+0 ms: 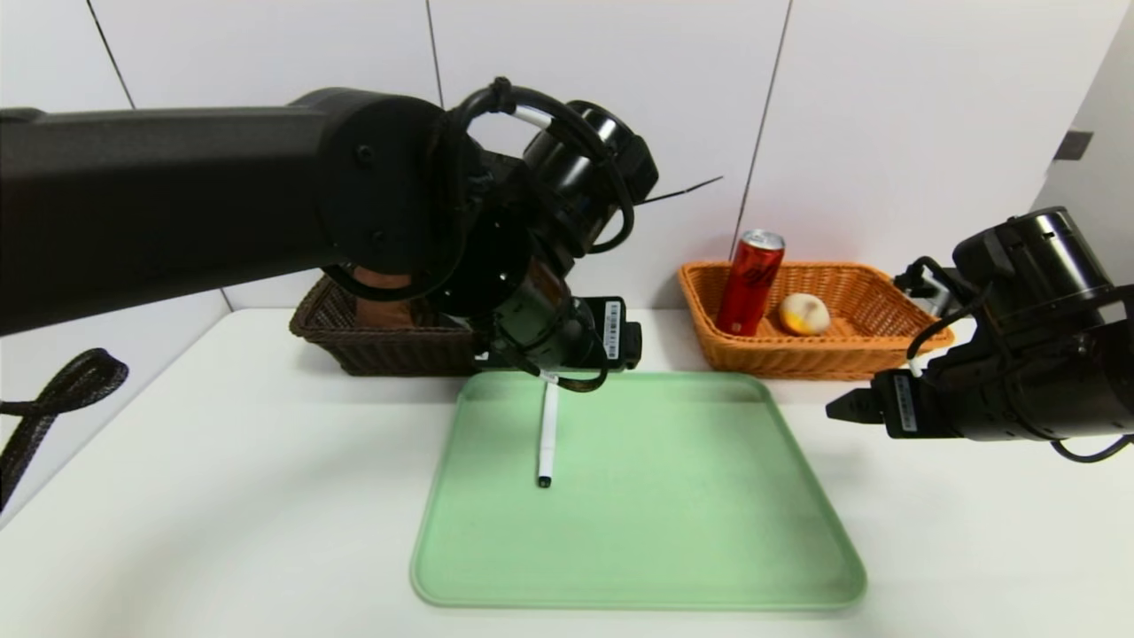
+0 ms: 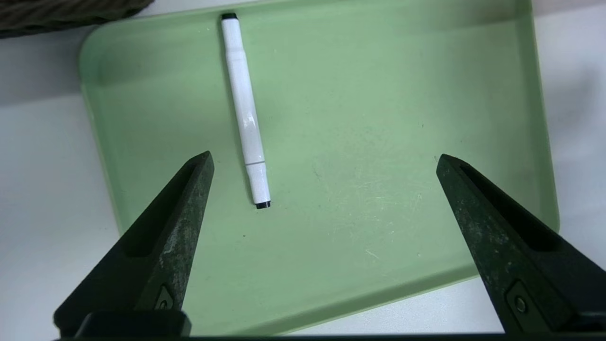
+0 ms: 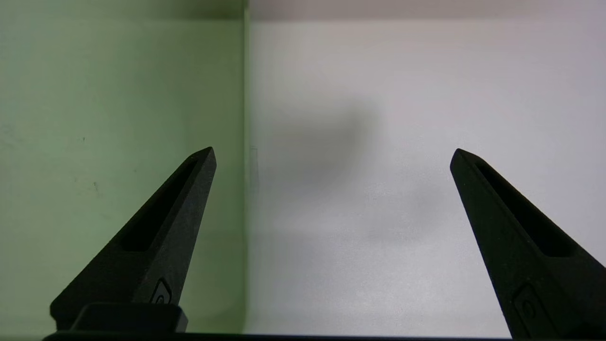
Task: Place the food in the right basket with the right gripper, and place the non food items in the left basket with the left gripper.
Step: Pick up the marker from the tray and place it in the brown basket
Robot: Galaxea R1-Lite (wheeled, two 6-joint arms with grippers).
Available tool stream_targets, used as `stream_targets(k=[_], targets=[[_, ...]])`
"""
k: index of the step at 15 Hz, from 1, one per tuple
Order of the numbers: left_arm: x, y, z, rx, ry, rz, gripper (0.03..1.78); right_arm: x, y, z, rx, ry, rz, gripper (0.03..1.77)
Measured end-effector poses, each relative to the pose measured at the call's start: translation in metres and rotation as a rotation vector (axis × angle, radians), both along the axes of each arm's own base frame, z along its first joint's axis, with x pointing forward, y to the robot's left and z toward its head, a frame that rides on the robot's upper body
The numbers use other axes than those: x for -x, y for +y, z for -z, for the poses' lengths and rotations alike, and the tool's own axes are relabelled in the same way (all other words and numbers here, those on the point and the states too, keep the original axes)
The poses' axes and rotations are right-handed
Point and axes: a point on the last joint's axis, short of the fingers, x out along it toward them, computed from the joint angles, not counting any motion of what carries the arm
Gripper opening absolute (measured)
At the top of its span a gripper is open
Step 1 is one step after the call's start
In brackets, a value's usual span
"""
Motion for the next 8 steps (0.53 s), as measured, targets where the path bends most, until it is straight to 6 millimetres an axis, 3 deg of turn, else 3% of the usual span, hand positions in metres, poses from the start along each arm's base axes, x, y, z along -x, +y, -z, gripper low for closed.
stream_targets(k=[8], targets=[[-0.019, -0.022, 0.056, -0.085, 0.137, -0.054, 1.69, -0.005, -0.001, 0.012, 0.010, 0.032, 0.006, 1.71]])
